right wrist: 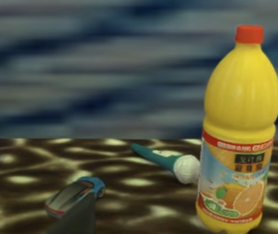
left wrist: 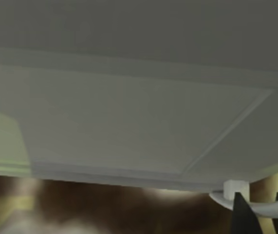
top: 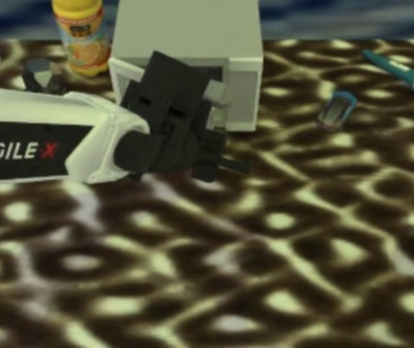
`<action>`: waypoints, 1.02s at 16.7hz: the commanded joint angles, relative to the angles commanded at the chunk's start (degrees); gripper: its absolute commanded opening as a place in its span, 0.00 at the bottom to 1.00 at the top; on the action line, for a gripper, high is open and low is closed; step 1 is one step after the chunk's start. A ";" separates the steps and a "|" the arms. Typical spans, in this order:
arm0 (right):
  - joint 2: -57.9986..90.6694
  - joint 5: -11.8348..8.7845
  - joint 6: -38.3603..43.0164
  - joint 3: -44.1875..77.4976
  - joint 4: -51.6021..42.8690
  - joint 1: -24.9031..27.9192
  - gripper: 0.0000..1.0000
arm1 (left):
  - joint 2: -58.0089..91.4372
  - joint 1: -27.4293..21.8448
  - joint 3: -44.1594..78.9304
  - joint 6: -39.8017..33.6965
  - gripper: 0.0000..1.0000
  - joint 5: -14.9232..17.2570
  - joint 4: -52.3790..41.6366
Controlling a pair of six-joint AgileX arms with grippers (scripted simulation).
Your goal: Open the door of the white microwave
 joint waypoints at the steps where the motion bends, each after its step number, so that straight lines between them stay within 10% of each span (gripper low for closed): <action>1: 0.00 0.00 0.00 0.00 0.00 0.00 1.00 | 0.00 0.00 0.00 0.00 0.00 0.00 0.00; 17: 0.00 0.00 0.00 0.00 0.00 0.00 1.00 | -1.27 0.81 -1.72 2.36 0.00 2.02 0.62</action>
